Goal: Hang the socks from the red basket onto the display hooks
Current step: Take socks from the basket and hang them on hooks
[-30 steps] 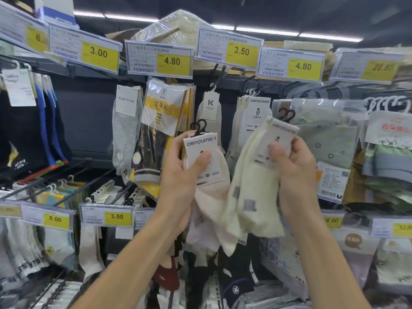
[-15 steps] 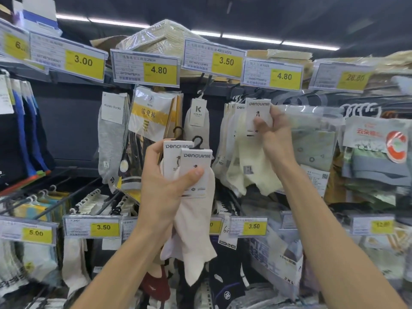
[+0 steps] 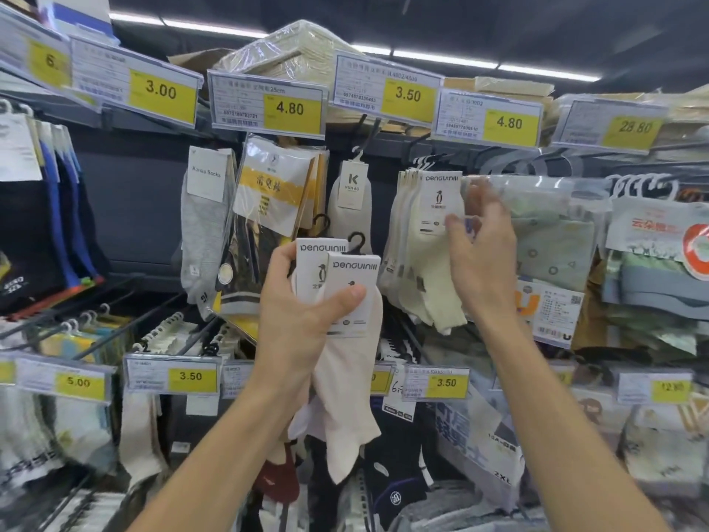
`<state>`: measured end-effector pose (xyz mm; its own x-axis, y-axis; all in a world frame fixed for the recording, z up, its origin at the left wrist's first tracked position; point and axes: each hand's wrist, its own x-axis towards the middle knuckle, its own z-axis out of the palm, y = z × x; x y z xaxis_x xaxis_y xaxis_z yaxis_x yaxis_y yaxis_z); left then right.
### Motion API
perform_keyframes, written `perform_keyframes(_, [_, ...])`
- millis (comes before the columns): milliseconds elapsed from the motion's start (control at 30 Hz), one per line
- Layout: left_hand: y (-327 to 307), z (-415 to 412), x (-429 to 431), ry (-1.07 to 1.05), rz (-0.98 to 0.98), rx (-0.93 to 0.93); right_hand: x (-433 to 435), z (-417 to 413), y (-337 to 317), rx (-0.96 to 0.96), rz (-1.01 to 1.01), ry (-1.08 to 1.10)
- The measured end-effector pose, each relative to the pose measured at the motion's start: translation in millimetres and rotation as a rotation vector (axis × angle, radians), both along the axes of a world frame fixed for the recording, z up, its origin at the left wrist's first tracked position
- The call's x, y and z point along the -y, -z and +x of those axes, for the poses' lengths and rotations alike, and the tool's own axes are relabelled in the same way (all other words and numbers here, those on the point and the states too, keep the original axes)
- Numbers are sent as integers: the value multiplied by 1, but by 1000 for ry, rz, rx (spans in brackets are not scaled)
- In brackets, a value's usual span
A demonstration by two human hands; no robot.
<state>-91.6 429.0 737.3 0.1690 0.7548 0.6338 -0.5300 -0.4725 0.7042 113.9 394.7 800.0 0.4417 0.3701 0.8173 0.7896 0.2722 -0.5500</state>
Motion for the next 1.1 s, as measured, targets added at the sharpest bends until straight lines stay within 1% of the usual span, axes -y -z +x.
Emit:
perform_keyframes(33, [0,1,0,1,1,0,12,-16,14,37,62,-84])
perform_keyframes(67, [0,3,1,-6,7,-2,23,-33,29,74,63,-205])
perform_keyframes(133, [-2,7,2,-19,30,-8,37,-62,50,83,-52,-427])
perform_keyframes(200, [-3,12,5,0,37,-6,39,-73,60,19,-107,-536])
perform_keyframes(267, [-4,14,8,55,30,8,39,-72,59,-39,-81,-530])
perform_keyframes(367, [-4,18,10,121,29,6,39,-66,58,-68,-82,-529])
perform_keyframes(467, [-6,23,12,116,35,-46,39,-64,58,-73,-105,-568])
perform_keyframes(567, [-11,28,12,64,112,-149,39,-59,56,-115,-106,-620])
perform_keyframes(633, [-13,29,11,34,184,-209,38,-52,54,-152,-76,-610])
perform_keyframes(700, [-12,30,5,-14,215,-287,34,-43,51,-291,10,-592])
perform_keyframes(767, [-5,30,-1,-114,240,-416,28,-30,43,-404,107,-509])
perform_keyframes(800, [0,30,-4,-181,267,-511,25,-22,38,-416,141,-451])
perform_keyframes(867, [13,30,-8,-338,360,-744,16,-9,26,-389,171,-346])
perform_keyframes(933, [23,30,-10,-507,496,-956,7,2,14,-364,167,-278])
perform_keyframes(1000, [27,31,-9,-584,589,-1031,-3,10,2,-355,123,-242])
perform_keyframes(1100, [27,34,-11,-573,589,-1069,-16,15,-9,-290,72,-204])
